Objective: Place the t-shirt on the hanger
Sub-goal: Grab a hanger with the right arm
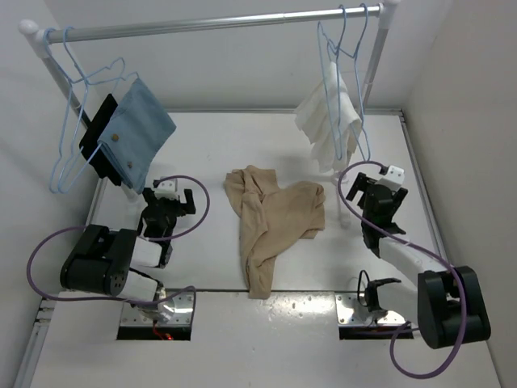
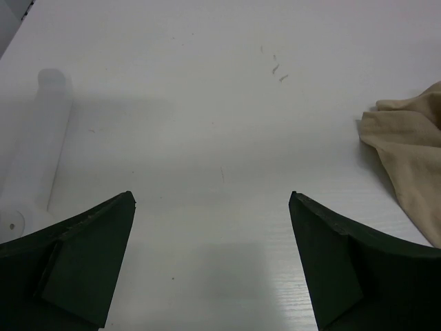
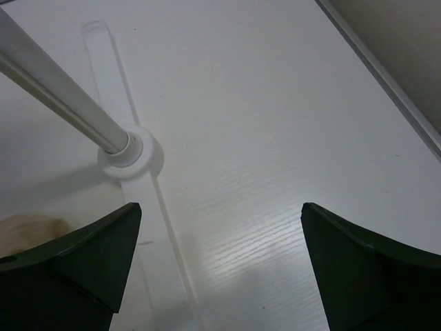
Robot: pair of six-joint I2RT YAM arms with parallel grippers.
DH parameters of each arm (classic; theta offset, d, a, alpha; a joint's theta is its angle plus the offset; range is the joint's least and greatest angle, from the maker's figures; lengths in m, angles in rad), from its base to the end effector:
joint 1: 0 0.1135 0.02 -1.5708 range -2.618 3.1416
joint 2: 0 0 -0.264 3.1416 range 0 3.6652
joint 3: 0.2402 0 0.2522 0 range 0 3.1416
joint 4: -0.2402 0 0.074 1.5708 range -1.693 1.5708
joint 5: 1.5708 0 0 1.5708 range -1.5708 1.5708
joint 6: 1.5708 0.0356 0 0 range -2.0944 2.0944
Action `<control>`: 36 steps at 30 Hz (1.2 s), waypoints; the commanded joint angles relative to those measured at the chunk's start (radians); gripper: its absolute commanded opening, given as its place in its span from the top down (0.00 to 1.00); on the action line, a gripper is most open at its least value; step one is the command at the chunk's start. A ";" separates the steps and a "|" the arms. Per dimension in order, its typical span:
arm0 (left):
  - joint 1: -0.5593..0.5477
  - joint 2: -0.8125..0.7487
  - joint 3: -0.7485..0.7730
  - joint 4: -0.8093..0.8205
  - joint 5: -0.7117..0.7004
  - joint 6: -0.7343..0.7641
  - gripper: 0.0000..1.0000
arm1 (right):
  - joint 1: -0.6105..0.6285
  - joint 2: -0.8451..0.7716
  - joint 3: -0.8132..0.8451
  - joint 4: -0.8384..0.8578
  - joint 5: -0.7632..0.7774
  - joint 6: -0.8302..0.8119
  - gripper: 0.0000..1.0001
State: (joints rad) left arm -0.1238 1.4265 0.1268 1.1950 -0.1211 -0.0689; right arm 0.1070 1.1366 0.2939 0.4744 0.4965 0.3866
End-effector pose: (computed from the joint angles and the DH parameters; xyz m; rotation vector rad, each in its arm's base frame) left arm 0.2131 -0.0222 0.1434 -0.0453 1.6743 -0.0440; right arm 0.2156 0.0061 0.1722 0.5818 1.8040 -0.1461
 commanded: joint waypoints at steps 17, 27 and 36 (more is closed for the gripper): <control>-0.157 -0.234 0.292 -0.768 0.167 0.581 0.00 | -0.001 -0.324 0.273 -0.678 0.387 0.363 0.00; -0.395 -0.619 0.298 -1.119 0.202 1.091 0.00 | -0.001 -0.320 0.609 -1.218 0.432 0.422 0.05; -0.405 -0.512 0.724 -1.500 0.498 0.652 0.02 | -0.001 -0.406 0.767 -1.189 0.190 0.157 0.24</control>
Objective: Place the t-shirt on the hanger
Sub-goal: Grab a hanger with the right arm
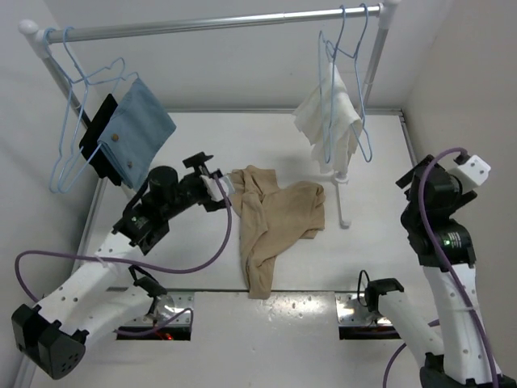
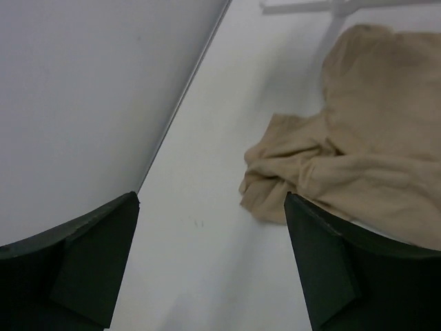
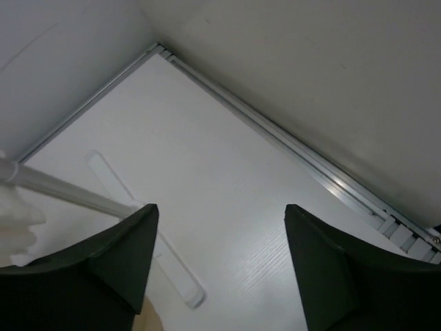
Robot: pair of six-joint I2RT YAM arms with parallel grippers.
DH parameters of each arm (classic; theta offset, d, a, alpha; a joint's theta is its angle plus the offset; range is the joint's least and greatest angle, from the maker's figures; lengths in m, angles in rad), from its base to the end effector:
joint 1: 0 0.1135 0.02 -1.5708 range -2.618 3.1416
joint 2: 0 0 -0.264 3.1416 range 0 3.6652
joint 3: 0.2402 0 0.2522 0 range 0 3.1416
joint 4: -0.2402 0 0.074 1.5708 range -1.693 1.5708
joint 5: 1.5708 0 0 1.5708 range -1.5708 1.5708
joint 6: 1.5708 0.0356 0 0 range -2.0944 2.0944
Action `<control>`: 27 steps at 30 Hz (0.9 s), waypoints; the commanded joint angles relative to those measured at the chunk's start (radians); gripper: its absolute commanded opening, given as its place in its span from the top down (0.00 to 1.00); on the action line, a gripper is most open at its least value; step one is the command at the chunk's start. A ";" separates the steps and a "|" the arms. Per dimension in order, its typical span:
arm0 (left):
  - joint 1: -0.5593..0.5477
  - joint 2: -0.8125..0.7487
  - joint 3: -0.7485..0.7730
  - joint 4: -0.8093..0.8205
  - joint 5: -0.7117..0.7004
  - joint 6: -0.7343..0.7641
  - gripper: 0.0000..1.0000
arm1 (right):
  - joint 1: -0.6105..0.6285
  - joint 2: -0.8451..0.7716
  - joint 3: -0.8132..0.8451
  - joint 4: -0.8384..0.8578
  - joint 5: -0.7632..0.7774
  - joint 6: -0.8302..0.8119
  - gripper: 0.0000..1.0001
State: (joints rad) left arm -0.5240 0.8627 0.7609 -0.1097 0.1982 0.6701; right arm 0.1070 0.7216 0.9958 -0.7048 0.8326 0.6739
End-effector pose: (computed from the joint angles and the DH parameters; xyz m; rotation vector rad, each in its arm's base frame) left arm 0.1736 -0.1084 0.3260 1.1146 1.3861 -0.0712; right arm 0.1324 -0.0123 0.3711 0.9906 1.5813 -0.2960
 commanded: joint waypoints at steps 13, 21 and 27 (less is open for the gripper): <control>-0.208 0.240 0.035 -0.265 0.139 -0.102 0.37 | -0.001 0.039 0.437 0.091 -0.504 -0.456 0.34; -0.229 0.265 -0.020 -0.139 0.083 -0.224 0.36 | -0.001 0.245 0.733 0.160 -0.950 -0.478 0.47; -0.229 0.274 -0.064 -0.104 0.072 -0.244 0.39 | 0.017 0.364 0.742 0.287 -1.158 -0.355 0.60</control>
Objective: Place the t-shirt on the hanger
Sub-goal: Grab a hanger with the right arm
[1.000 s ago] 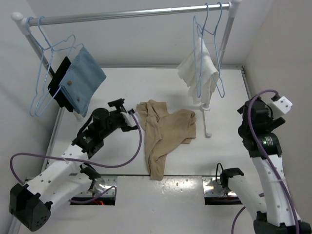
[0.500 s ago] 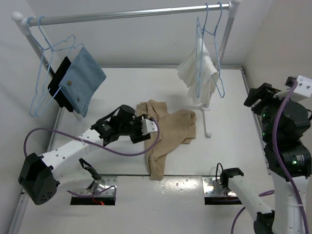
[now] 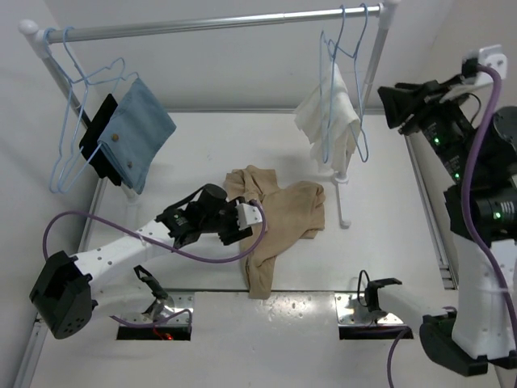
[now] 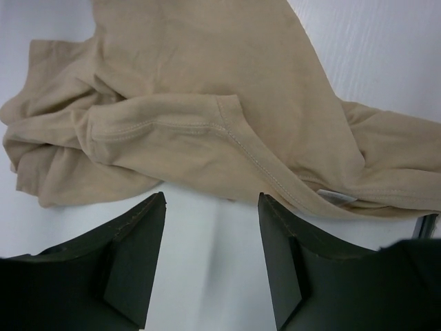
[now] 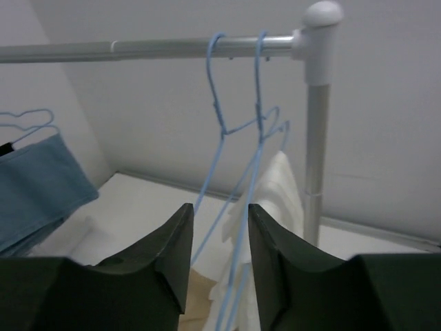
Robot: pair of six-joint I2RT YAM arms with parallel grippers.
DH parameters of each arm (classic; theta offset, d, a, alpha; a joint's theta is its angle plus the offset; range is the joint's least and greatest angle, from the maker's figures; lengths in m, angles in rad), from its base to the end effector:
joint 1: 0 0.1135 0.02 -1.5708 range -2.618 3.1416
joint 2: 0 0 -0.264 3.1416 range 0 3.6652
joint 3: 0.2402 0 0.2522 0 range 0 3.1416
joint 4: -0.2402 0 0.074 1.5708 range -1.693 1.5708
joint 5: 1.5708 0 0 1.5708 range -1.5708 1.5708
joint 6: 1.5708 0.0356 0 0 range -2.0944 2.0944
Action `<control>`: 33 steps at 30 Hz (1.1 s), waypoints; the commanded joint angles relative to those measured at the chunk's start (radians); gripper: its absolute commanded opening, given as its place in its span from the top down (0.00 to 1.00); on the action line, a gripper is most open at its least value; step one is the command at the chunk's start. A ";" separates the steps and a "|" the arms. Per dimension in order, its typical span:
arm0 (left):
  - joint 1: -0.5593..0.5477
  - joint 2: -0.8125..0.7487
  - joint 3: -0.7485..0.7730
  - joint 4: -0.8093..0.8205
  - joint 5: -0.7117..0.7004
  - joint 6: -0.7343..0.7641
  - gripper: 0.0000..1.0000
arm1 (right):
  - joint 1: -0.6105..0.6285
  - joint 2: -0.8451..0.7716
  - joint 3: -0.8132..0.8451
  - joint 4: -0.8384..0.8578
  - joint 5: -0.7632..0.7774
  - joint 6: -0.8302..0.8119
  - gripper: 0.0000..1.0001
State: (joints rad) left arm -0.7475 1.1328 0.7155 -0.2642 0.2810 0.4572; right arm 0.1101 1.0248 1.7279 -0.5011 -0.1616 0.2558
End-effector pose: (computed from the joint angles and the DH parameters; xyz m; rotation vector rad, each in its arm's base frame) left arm 0.1695 -0.1706 0.2400 1.4047 1.7744 -0.4716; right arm 0.1364 0.0208 0.5652 -0.0361 1.3833 0.4167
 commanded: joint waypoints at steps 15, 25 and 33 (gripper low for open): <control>-0.006 0.022 -0.037 0.060 -0.040 -0.040 0.33 | 0.014 0.317 0.248 0.022 -0.291 0.152 0.63; -0.006 0.041 -0.037 0.060 -0.059 -0.040 0.32 | 0.033 0.398 0.278 -0.039 -0.291 0.175 0.59; -0.006 0.032 -0.037 0.060 -0.068 -0.040 0.32 | 0.053 0.438 0.303 -0.069 -0.240 0.195 0.49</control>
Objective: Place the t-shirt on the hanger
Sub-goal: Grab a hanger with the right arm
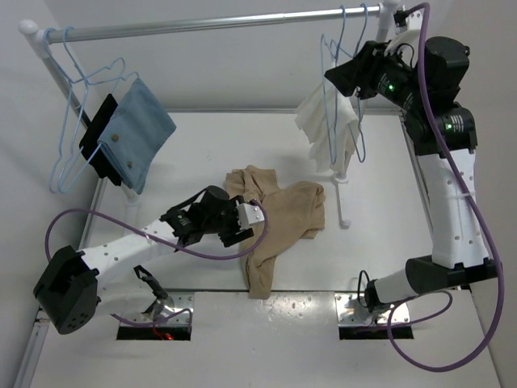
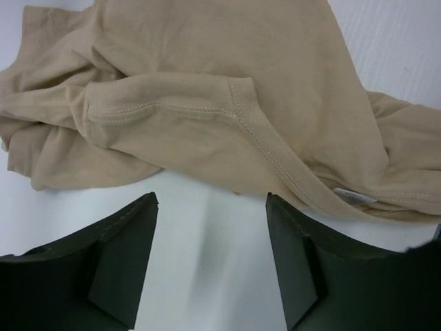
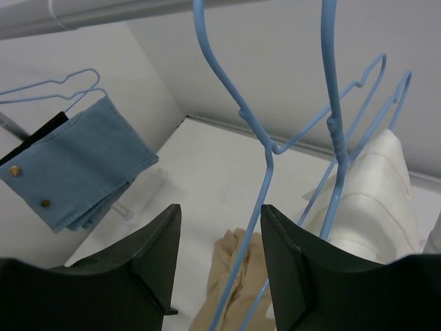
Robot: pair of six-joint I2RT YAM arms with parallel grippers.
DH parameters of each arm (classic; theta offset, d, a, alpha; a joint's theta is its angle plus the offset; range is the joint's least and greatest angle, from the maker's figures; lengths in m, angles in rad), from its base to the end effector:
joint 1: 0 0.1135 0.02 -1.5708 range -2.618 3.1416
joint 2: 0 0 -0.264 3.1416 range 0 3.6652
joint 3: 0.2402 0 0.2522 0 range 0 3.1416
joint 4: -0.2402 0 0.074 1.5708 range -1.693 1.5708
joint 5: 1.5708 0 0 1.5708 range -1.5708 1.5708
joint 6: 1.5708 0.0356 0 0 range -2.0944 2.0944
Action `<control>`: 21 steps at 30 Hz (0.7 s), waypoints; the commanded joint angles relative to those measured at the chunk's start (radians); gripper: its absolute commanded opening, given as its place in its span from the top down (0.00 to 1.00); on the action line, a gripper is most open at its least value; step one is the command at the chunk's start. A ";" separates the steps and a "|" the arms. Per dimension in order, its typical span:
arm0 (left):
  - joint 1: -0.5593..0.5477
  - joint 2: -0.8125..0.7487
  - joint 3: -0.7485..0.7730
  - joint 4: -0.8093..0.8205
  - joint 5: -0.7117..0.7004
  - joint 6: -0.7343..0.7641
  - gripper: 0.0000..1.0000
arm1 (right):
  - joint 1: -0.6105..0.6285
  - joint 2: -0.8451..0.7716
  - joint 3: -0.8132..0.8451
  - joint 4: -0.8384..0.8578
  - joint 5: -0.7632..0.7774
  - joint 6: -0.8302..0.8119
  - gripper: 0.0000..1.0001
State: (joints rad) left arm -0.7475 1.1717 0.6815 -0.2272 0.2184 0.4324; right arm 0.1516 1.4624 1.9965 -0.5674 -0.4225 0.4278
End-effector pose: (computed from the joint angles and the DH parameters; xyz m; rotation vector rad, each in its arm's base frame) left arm 0.1735 -0.1713 0.2229 1.3743 1.8467 -0.4129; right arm 0.2728 0.0564 0.5487 -0.1101 1.6546 0.7823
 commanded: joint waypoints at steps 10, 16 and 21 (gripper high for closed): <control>-0.006 -0.017 -0.022 0.043 -0.005 -0.015 0.29 | 0.029 -0.007 -0.045 0.033 0.153 0.045 0.56; -0.006 -0.026 -0.031 0.074 -0.014 -0.015 0.28 | 0.049 -0.007 -0.134 0.130 0.215 0.054 0.56; 0.003 -0.044 -0.050 0.074 -0.024 -0.015 0.28 | 0.068 -0.007 -0.145 0.168 0.217 0.054 0.63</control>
State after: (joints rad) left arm -0.7471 1.1603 0.6384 -0.1848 0.2020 0.4320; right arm 0.2066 1.4643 1.8465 -0.4934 -0.2253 0.4706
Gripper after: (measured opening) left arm 0.716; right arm 0.397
